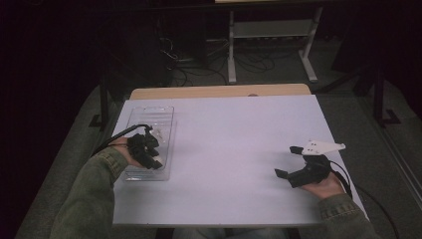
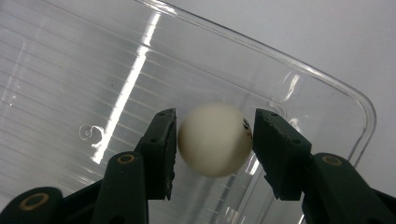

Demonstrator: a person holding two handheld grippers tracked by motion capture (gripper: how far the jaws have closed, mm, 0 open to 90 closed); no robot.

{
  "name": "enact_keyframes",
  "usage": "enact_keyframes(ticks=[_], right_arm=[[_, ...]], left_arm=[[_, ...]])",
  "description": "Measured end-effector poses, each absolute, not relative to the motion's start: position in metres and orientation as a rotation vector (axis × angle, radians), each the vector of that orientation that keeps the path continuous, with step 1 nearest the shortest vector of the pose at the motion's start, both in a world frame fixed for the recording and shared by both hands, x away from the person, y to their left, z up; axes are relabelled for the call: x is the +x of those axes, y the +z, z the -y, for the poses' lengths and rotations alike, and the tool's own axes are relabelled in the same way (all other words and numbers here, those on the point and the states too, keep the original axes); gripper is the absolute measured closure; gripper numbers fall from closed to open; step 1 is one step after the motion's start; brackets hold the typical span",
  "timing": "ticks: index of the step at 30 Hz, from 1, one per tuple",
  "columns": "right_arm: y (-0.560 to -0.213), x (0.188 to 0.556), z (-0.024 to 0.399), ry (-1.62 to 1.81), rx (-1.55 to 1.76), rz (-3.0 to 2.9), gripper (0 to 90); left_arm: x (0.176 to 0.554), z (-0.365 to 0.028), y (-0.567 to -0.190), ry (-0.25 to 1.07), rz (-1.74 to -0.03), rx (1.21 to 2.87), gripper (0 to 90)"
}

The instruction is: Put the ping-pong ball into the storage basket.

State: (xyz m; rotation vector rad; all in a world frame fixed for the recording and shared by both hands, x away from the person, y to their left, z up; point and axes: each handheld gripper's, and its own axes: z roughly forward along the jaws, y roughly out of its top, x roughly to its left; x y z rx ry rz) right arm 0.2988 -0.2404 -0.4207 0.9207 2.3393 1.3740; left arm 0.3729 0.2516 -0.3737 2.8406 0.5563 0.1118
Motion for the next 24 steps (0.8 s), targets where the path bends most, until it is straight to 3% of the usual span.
enact_keyframes(ticks=[16, 24], right_arm=[[-0.421, 0.299, 0.240, 1.372, 0.920, -2.341, 0.0], [-0.421, 0.299, 0.239, 1.362, 0.919, -2.348, 0.0]], left_arm=[[0.372, -0.256, -0.363, 0.203, -0.618, 2.775, 25.5], [0.370, -0.260, -0.356, 0.212, -0.641, 2.738, 19.8]])
